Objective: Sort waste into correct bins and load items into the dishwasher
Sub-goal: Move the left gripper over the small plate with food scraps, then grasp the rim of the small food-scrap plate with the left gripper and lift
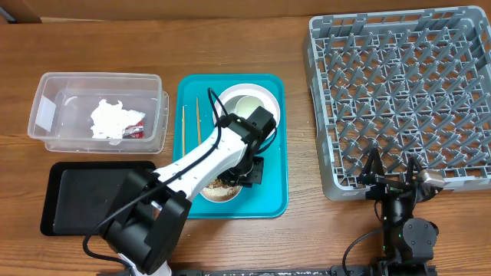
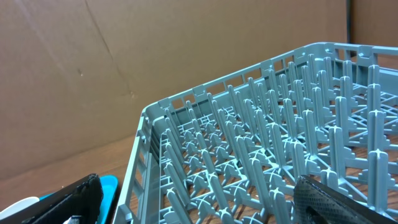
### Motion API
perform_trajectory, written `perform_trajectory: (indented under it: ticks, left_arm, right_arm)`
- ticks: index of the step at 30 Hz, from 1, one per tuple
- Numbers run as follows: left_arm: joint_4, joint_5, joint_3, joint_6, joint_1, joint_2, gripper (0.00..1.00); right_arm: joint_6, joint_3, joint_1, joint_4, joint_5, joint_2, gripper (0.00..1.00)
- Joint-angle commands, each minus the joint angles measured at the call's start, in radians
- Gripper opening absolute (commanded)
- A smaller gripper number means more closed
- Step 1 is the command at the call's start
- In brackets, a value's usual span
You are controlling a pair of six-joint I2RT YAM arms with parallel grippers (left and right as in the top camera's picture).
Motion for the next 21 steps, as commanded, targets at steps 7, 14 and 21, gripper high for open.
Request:
perform_trajectory:
  ticks: [7, 14, 21]
  left_arm:
    - [0.004, 0.014, 0.004, -0.014, -0.011, -0.023, 0.04]
    - [-0.099, -0.016, 0.107, -0.014, -0.013, -0.024, 0.04]
    - [-0.196, -0.009, 0.169, -0.022, -0.010, -0.113, 0.04]
  right_arm:
    - [-0.006, -0.010, -0.003, 0.005, 0.010, -0.011, 1.00]
    - [-0.006, -0.010, -0.003, 0.005, 0.010, -0.011, 1.00]
    - [-0.006, -0.010, -0.003, 0.005, 0.010, -0.011, 1.00]
